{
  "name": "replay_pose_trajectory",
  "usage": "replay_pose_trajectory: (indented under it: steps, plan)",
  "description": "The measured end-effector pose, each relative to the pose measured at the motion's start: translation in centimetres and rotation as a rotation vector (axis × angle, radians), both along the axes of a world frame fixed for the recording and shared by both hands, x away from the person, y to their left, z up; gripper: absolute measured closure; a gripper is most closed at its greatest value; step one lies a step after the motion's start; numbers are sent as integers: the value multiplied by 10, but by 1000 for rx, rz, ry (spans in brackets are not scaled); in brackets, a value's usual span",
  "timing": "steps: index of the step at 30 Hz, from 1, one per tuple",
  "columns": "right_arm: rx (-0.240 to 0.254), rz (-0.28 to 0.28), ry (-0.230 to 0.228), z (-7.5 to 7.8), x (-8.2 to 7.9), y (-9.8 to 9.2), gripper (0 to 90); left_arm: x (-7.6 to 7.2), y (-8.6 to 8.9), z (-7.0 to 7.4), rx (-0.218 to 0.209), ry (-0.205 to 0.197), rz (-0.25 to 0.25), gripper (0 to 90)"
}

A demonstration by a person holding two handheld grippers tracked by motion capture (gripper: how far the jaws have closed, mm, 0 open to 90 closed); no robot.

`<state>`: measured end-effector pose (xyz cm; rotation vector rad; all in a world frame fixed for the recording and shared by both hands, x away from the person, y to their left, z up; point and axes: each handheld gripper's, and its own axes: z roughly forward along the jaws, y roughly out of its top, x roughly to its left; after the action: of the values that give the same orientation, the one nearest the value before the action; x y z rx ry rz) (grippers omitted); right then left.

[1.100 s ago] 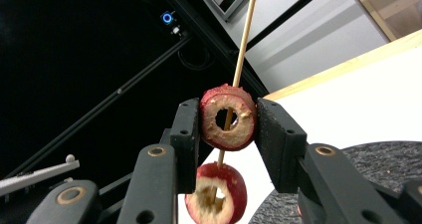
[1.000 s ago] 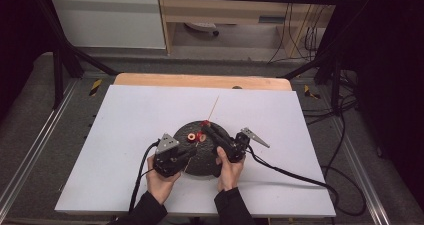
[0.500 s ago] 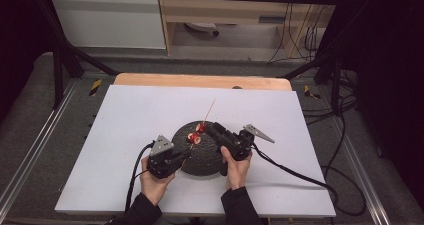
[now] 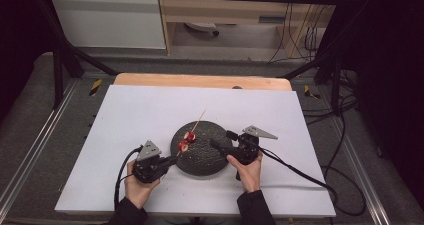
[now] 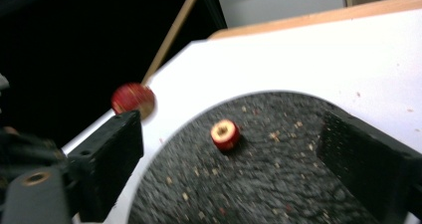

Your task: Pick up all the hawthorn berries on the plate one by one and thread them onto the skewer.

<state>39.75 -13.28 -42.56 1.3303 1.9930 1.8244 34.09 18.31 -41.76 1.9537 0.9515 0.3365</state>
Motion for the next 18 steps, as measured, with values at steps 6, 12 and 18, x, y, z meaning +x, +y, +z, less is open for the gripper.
replay_pose_trajectory:
  steps: [6, 12, 18]
  plan:
    - [-102, 45, 11, -5, 0, 0, 69, -4, 23, -4, 12, 11, 10, 876]
    - [-157, 78, 30, -7, 0, -1, 55, -8, 43, -6, 26, 7, 2, 876]
    - [-199, 91, 44, -5, 1, -3, 37, -13, 58, -12, 35, 8, -2, 876]
